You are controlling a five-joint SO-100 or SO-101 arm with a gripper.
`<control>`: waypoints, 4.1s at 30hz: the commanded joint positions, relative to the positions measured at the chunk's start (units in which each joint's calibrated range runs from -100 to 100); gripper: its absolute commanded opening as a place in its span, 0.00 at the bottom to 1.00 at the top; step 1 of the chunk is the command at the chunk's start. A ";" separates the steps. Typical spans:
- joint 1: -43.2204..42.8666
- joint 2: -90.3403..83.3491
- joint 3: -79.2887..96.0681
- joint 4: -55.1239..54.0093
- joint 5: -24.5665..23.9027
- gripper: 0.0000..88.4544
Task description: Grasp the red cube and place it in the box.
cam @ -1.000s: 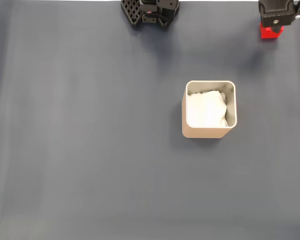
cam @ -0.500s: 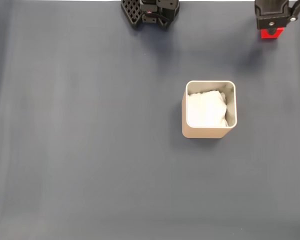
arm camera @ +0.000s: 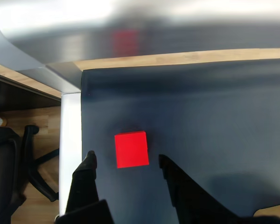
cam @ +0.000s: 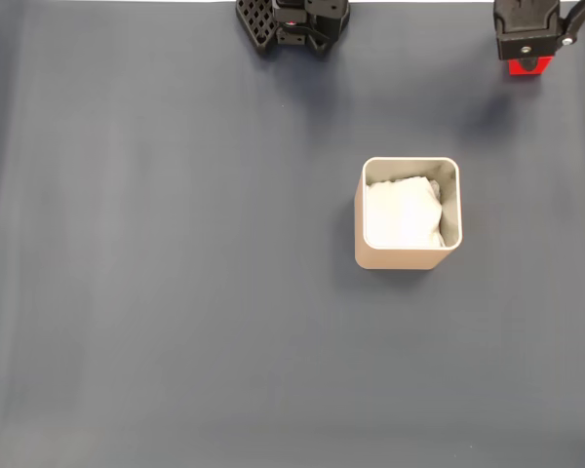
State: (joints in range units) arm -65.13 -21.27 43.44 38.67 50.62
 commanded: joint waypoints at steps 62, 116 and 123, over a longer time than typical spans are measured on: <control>-1.01 6.86 -1.05 -1.04 1.07 0.00; 16.67 -3.18 -31.87 34.00 3.76 0.00; 22.28 -1.71 -35.69 36.06 4.40 0.00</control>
State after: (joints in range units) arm -44.98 -22.78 11.57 73.92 54.53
